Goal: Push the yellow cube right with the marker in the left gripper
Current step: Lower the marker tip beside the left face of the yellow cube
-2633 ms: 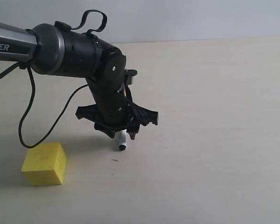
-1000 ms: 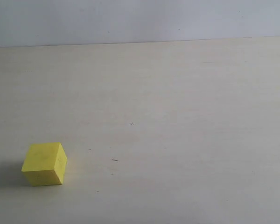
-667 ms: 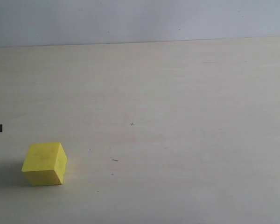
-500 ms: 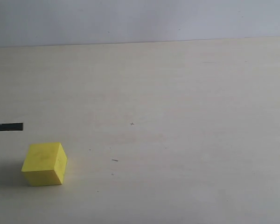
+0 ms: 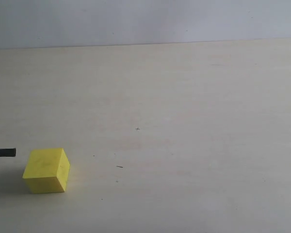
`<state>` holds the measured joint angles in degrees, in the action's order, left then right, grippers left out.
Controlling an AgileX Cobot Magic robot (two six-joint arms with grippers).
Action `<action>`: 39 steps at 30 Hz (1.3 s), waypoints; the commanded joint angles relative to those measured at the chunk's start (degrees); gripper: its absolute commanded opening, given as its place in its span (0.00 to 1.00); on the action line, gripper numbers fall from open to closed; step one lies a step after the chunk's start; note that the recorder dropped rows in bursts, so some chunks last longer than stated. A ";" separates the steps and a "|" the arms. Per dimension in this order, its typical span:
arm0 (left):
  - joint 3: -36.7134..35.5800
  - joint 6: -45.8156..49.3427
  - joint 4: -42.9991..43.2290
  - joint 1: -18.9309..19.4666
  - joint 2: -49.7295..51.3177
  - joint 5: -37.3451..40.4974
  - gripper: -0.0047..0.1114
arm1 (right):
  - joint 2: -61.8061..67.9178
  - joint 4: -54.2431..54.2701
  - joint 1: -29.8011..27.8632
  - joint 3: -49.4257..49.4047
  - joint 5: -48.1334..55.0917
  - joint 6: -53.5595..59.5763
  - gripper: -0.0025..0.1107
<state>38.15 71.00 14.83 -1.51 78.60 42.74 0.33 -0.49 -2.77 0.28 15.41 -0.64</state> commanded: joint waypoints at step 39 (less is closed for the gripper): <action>-1.51 1.72 -7.03 -14.91 7.03 -4.35 0.04 | -0.33 0.10 -0.34 -0.28 -0.26 0.25 0.02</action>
<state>36.58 73.46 11.21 -9.76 85.61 42.58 0.33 -0.49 -2.77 0.28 15.41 -0.64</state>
